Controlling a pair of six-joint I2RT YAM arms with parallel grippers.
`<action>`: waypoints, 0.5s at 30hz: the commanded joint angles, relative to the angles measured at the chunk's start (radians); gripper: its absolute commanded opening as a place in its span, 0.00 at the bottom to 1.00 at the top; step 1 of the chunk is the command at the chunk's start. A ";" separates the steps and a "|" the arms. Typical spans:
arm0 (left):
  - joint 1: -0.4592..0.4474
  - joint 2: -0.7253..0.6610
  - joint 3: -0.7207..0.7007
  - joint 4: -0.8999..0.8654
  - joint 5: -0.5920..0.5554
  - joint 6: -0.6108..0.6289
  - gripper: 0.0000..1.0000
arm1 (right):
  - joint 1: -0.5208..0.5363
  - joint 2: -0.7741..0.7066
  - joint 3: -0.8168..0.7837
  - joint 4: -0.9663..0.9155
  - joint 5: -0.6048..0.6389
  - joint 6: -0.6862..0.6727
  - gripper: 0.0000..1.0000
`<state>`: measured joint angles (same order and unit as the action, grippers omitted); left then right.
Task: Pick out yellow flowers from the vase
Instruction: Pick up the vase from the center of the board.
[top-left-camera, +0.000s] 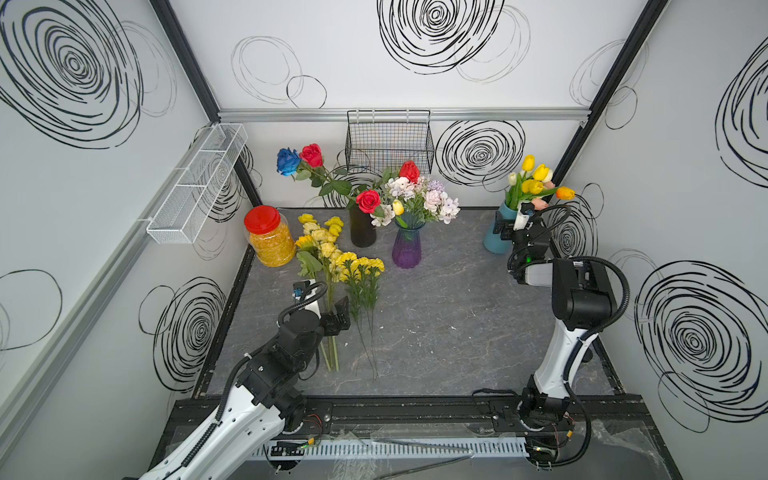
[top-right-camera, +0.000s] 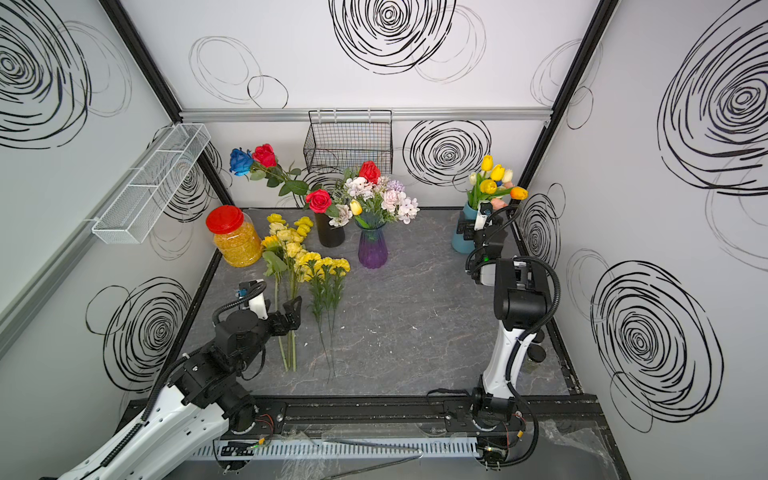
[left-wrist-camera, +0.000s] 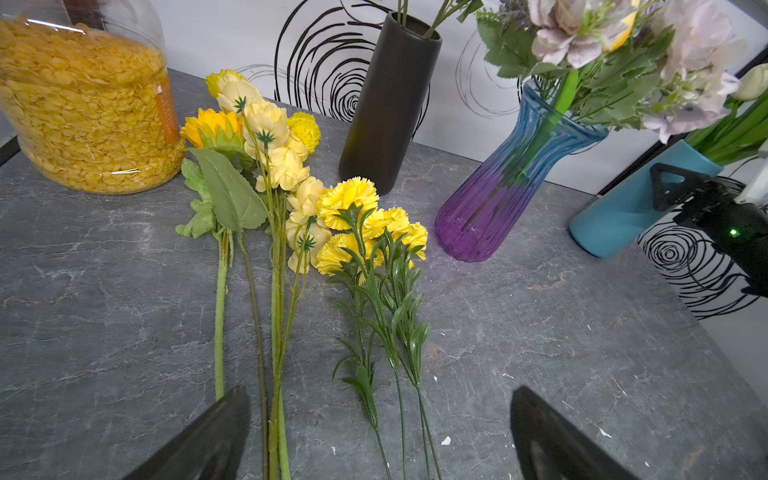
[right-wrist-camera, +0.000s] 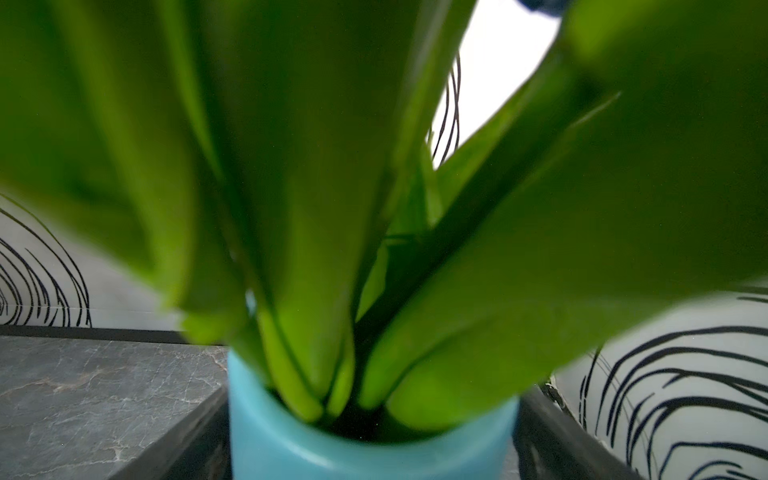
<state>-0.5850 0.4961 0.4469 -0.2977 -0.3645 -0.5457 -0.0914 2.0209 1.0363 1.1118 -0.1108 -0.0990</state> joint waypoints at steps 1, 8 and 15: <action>0.011 0.007 0.004 0.014 -0.016 0.011 0.99 | -0.014 0.032 0.049 0.000 -0.036 -0.018 0.97; 0.016 0.010 0.005 0.010 -0.017 0.011 0.99 | -0.019 0.069 0.106 -0.033 -0.081 -0.021 0.87; 0.020 0.013 0.007 0.011 -0.018 0.012 0.99 | -0.019 0.058 0.091 -0.018 -0.155 -0.008 0.73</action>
<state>-0.5735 0.5060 0.4469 -0.2977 -0.3649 -0.5453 -0.1074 2.0754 1.1252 1.0756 -0.2150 -0.0948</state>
